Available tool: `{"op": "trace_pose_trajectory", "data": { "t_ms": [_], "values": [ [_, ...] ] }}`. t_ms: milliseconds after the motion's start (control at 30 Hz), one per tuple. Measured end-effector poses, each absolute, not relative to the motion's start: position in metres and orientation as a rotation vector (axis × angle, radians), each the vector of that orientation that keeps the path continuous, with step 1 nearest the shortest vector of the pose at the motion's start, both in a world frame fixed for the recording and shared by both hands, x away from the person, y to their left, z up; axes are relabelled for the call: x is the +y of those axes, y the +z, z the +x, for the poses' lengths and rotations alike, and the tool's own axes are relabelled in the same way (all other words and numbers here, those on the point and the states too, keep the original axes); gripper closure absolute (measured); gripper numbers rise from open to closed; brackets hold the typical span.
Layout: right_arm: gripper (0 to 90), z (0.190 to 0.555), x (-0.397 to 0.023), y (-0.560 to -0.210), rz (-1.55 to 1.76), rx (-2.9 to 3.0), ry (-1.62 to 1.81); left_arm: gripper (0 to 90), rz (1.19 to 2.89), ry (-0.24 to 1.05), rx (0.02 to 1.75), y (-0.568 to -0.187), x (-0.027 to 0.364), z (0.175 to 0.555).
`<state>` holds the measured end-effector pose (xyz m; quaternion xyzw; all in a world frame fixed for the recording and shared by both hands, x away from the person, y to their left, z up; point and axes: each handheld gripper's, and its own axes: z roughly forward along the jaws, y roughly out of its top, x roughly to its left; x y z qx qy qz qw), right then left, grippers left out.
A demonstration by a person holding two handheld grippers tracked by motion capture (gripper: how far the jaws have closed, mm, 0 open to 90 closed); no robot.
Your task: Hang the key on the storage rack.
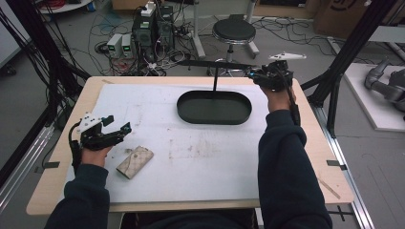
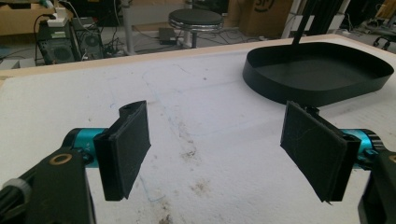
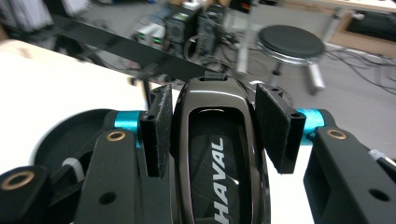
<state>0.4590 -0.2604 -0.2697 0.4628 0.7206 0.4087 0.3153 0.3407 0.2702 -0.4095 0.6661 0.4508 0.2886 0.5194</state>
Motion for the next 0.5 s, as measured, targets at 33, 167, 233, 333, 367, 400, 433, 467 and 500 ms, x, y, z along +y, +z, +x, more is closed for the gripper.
{"op": "trace_pose_trajectory", "data": {
  "t_ms": [33, 167, 233, 333, 367, 400, 433, 467, 500],
  "values": [
    [49.9, 0.461, -0.261, -0.271, 1.233, 1.894, 1.061, 23.7, 1.595, 0.69, 1.081, -0.409, 0.27, 0.341],
    [49.9, 0.467, -0.266, -0.283, 1.291, 1.902, 1.013, 23.7, 1.598, 0.688, 1.082, -0.41, 0.27, 0.341],
    [50.0, 0.47, -0.266, -0.291, 1.31, 1.919, 0.962, 23.7, 1.599, 0.687, 1.082, -0.41, 0.27, 0.341],
    [49.9, 0.475, -0.265, -0.304, 1.322, 1.936, 0.925, 23.7, 1.6, 0.688, 1.08, -0.41, 0.27, 0.341],
    [50.0, 0.476, -0.264, -0.309, 1.335, 1.942, 0.919, 23.7, 1.599, 0.688, 1.08, -0.41, 0.27, 0.341],
    [49.9, 0.477, -0.264, -0.314, 1.342, 1.949, 0.912, 23.7, 1.6, 0.687, 1.081, -0.41, 0.27, 0.341],
    [49.9, 0.479, -0.264, -0.321, 1.359, 1.959, 0.908, 23.7, 1.6, 0.687, 1.081, -0.41, 0.27, 0.341],
    [49.9, 0.481, -0.264, -0.326, 1.37, 1.962, 0.91, 23.7, 1.6, 0.687, 1.081, -0.41, 0.27, 0.341],
    [49.9, 0.482, -0.264, -0.331, 1.386, 1.966, 0.911, 23.7, 1.601, 0.689, 1.08, -0.41, 0.27, 0.341]
  ]
}}
